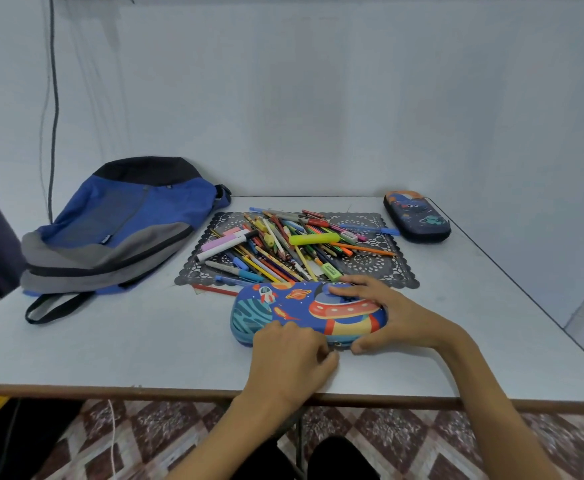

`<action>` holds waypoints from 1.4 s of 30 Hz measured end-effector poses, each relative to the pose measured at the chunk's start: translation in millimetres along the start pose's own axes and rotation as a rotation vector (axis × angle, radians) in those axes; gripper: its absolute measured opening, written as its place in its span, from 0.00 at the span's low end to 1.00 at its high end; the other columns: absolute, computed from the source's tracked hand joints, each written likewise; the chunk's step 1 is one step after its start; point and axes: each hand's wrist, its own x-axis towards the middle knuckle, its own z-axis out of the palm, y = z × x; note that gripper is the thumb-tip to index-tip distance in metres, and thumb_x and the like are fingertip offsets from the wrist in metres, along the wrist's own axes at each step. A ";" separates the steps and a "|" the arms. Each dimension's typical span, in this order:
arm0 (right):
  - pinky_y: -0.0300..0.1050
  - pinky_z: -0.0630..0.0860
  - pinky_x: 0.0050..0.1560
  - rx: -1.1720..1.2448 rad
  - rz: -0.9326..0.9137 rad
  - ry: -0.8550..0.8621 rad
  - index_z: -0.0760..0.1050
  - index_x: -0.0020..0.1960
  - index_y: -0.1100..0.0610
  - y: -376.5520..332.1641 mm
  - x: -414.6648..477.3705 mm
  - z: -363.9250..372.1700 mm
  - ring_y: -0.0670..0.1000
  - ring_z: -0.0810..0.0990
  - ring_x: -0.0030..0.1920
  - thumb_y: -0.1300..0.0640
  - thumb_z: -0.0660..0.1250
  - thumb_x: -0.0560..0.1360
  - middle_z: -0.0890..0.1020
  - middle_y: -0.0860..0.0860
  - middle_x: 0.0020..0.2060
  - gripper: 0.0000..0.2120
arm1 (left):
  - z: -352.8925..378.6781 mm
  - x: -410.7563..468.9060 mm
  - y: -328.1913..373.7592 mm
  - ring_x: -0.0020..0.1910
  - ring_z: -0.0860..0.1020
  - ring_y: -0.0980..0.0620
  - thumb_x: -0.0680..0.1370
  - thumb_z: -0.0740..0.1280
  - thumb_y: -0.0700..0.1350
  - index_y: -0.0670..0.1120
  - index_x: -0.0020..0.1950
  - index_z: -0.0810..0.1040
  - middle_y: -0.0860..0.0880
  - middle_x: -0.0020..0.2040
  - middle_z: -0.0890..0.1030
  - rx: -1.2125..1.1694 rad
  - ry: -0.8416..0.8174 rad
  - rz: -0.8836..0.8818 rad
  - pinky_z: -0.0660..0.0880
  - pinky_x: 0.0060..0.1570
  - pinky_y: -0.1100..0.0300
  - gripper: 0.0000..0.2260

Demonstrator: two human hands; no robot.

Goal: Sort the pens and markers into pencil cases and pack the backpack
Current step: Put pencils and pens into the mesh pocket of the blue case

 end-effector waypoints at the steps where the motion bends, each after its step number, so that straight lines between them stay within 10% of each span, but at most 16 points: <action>1: 0.39 0.77 0.57 0.006 0.003 -0.001 0.68 0.67 0.32 0.1 0.0 -0.2 0.39 0.66 0.68 0.54 0.81 0.63 0.60 0.36 0.70 0.40 | -3.6 -0.6 -5.9 0.41 0.79 0.52 0.76 0.62 0.62 0.53 0.45 0.84 0.52 0.38 0.83 -0.033 -0.056 -0.006 0.70 0.39 0.60 0.16; 9: 0.40 0.78 0.55 0.056 0.026 0.002 0.69 0.66 0.32 -1.0 -1.9 -1.8 0.40 0.70 0.65 0.55 0.82 0.63 0.61 0.34 0.69 0.40 | -32.5 -17.8 -84.7 0.37 0.74 0.59 0.73 0.64 0.69 0.55 0.36 0.76 0.57 0.32 0.76 -0.075 -0.292 -0.190 0.65 0.33 0.63 0.19; 14: 0.40 0.78 0.53 0.086 0.025 -0.009 0.70 0.66 0.33 -1.1 -2.1 -1.9 0.40 0.72 0.64 0.57 0.82 0.63 0.61 0.35 0.69 0.39 | -36.2 -21.3 -142.4 0.39 0.77 0.63 0.54 0.56 0.84 0.58 0.36 0.79 0.61 0.36 0.81 -0.287 -0.338 -0.329 0.73 0.40 0.60 0.34; 19: 0.40 0.78 0.53 0.094 0.031 -0.009 0.71 0.66 0.34 -4.2 -0.2 -2.0 0.39 0.72 0.63 0.58 0.82 0.62 0.62 0.36 0.69 0.39 | -31.9 -8.0 -160.2 0.41 0.77 0.62 0.67 0.73 0.65 0.57 0.37 0.80 0.61 0.37 0.80 -0.272 -0.276 -0.348 0.72 0.42 0.59 0.13; 29: 0.42 0.79 0.52 0.113 0.050 -0.025 0.72 0.65 0.34 -5.4 0.5 -3.4 0.40 0.73 0.62 0.59 0.82 0.61 0.62 0.36 0.69 0.39 | 13.2 40.6 -165.2 0.39 0.76 0.57 0.71 0.72 0.61 0.56 0.41 0.78 0.59 0.36 0.79 -0.219 0.018 -0.356 0.66 0.38 0.60 0.10; 37: 0.44 0.79 0.55 0.089 0.082 -0.033 0.72 0.65 0.32 -7.5 1.4 -5.4 0.41 0.72 0.64 0.58 0.82 0.61 0.61 0.36 0.69 0.39 | 19.8 70.7 -162.9 0.37 0.77 0.62 0.71 0.76 0.53 0.54 0.41 0.81 0.58 0.36 0.81 -0.361 -0.073 -0.242 0.76 0.45 0.54 0.06; 42: 0.48 0.80 0.55 0.250 0.089 -0.050 0.71 0.68 0.39 -9.0 -1.7 -9.6 0.48 0.78 0.61 0.61 0.81 0.62 0.70 0.41 0.68 0.40 | 5.4 68.7 -147.9 0.55 0.77 0.54 0.76 0.69 0.52 0.56 0.60 0.80 0.53 0.58 0.79 -0.484 -0.078 -0.043 0.75 0.55 0.52 0.13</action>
